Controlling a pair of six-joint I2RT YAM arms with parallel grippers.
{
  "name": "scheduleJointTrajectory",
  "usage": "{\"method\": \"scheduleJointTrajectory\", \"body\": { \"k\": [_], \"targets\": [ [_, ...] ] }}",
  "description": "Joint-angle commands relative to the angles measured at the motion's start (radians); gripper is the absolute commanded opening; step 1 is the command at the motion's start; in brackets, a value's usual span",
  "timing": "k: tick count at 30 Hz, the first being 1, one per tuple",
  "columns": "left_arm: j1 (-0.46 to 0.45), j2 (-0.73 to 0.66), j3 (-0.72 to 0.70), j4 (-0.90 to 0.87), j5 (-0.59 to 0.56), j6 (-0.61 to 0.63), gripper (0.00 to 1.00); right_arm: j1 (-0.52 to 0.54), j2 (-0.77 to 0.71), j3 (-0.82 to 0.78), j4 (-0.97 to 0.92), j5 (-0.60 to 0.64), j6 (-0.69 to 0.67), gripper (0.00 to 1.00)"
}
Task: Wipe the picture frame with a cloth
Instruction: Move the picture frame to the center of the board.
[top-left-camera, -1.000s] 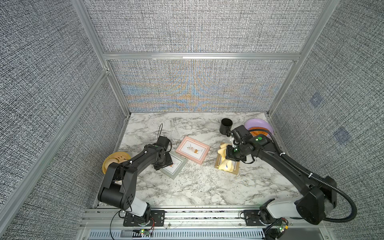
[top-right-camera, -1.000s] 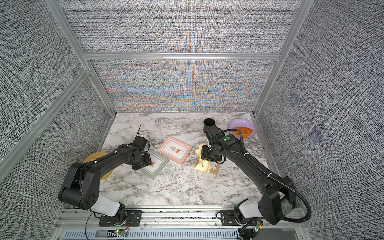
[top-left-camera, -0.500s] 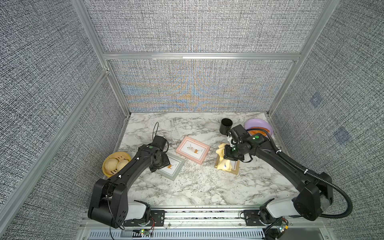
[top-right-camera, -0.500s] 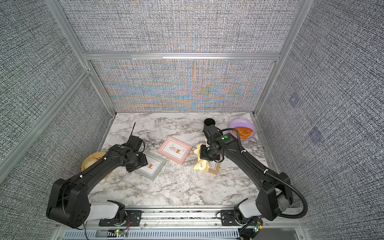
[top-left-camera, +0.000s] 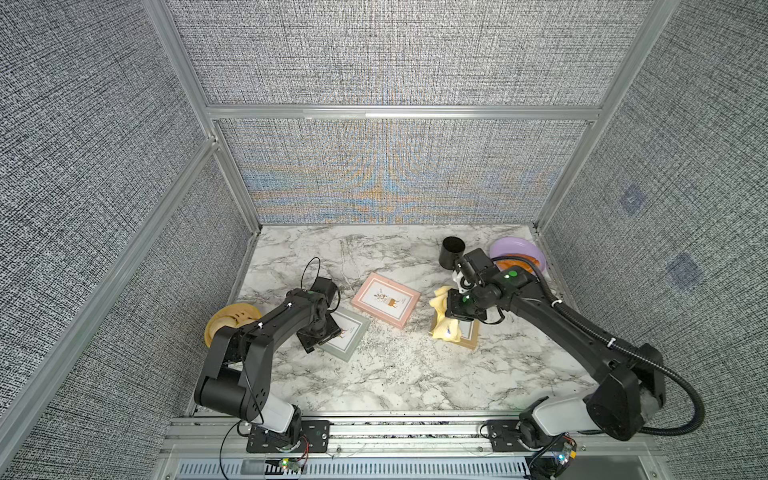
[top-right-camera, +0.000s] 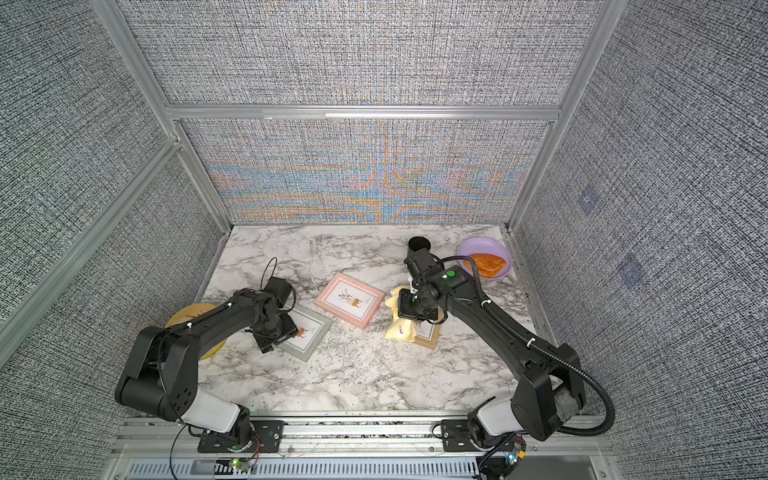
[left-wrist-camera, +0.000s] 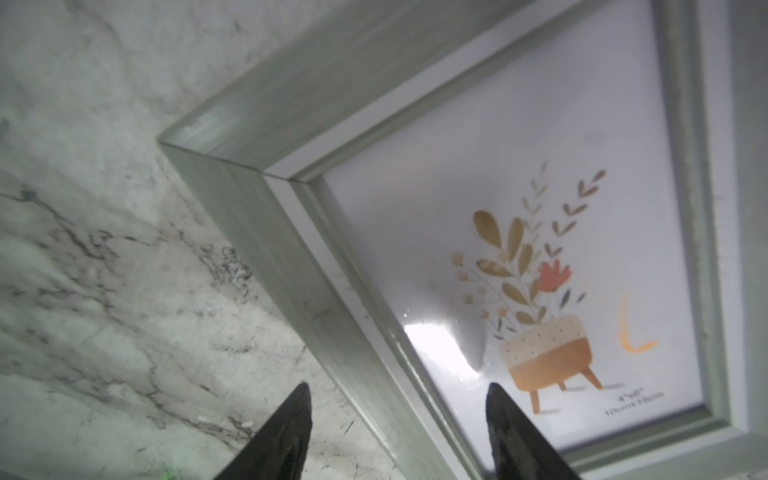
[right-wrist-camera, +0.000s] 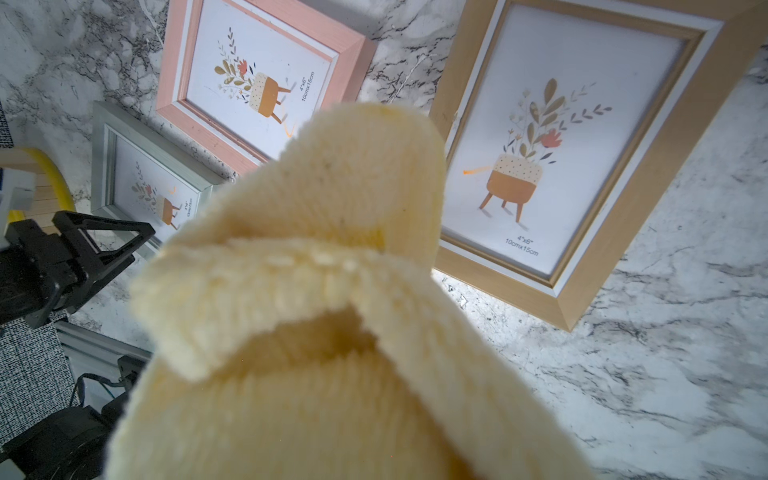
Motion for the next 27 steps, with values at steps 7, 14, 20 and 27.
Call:
{"method": "scheduleJointTrajectory", "body": {
  "k": [7,14,20,27],
  "targets": [
    [0.001,0.006,-0.062,0.030,0.011,-0.003,0.52,0.002,-0.024,-0.017,-0.001,0.004,0.001,0.00],
    [-0.042,-0.013,-0.098,-0.024,-0.007,0.059,0.27,0.002,-0.002,-0.006,0.017,-0.014,-0.015,0.00],
    [-0.091,-0.062,-0.161,-0.052,0.021,0.117,0.15,0.003,0.006,-0.025,0.042,-0.049,-0.031,0.00],
    [-0.237,-0.097,-0.221,-0.061,0.062,0.120,0.10,0.019,0.030,-0.045,0.072,-0.112,-0.058,0.00]
  ]
}}
